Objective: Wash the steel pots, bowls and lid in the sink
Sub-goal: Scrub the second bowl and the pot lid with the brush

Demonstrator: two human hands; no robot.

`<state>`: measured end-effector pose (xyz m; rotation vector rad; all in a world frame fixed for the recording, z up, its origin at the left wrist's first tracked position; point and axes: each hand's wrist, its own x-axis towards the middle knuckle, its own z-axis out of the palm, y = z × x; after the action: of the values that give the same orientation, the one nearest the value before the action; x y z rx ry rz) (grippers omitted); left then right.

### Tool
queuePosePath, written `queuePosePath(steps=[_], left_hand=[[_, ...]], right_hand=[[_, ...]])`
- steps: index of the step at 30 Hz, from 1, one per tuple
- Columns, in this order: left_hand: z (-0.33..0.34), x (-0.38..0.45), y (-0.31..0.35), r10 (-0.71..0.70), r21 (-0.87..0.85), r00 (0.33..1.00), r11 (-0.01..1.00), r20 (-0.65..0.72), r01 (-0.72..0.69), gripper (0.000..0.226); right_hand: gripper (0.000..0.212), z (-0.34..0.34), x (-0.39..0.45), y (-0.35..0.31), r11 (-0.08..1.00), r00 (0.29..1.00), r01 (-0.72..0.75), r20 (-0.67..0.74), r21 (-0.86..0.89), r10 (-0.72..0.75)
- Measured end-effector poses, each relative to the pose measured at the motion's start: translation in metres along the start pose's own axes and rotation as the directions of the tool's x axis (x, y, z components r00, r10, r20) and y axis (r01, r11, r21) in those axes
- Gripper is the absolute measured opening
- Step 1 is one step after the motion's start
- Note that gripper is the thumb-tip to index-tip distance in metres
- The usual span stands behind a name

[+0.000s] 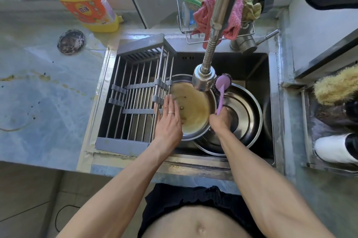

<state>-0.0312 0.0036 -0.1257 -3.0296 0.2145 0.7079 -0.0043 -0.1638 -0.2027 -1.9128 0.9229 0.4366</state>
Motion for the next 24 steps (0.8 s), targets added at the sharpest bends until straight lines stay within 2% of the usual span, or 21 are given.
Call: queuePosePath(steps=[3,6,9,11,17,24], left_hand=[[0.004,0.002,-0.001,-0.012,0.001,1.0,1.0,-0.006,0.012,0.079],[0.005,0.003,-0.001,-0.009,-0.003,1.0,1.0,0.015,0.009,0.083],[0.005,0.004,0.0,-0.018,0.007,1.0,1.0,0.014,0.018,0.083],[0.004,0.004,0.001,-0.018,0.024,1.0,1.0,0.006,0.018,0.083],[0.008,0.004,-0.001,-0.028,0.02,0.999,0.999,-0.028,0.029,0.08],[-0.001,0.002,0.001,-0.042,0.046,0.997,0.998,-0.063,0.045,0.081]], right_hand=[[0.031,-0.001,0.01,-0.013,0.999,0.999,0.031,-0.007,0.008,-0.031],[0.029,-0.007,0.021,-0.037,0.995,0.994,0.104,-0.037,0.005,-0.104],[0.028,-0.013,0.032,-0.046,0.995,0.994,0.102,-0.044,-0.011,-0.103],[0.029,-0.013,0.036,-0.042,0.998,0.997,0.067,-0.05,-0.001,-0.067],[0.034,-0.014,0.046,-0.013,0.968,0.986,-0.124,-0.082,0.217,0.144],[0.026,-0.027,0.053,0.0,0.905,0.967,-0.127,-0.151,0.406,0.204]])
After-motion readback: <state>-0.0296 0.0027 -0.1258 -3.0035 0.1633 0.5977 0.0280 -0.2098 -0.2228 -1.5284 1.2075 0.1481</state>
